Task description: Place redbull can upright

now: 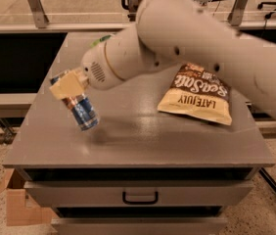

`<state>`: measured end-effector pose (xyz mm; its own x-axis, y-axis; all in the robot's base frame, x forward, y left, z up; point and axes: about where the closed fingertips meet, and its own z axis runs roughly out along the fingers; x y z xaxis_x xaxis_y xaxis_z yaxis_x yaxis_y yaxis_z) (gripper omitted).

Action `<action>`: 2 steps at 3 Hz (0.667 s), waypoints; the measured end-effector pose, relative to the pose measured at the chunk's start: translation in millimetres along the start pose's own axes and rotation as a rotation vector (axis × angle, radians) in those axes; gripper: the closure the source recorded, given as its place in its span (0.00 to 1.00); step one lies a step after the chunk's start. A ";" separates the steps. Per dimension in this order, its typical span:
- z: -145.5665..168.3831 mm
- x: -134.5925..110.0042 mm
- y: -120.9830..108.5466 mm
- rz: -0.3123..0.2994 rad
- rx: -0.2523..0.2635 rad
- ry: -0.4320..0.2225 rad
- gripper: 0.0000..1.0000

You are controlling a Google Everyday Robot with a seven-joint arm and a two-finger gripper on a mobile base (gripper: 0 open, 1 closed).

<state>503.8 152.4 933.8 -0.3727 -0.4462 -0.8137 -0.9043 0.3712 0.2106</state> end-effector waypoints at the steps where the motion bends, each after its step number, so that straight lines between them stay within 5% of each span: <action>1: -1.7 6.1 -17.7 -0.003 0.019 -0.247 1.00; 2: -54.9 -3.0 -88.4 0.025 0.150 -0.566 1.00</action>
Offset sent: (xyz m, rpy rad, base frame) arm 0.0618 -0.1188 0.1064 0.7261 -0.6987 -0.3030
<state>573.5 76.2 947.4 -0.1873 0.0530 -0.9809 -0.8418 0.5060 0.1881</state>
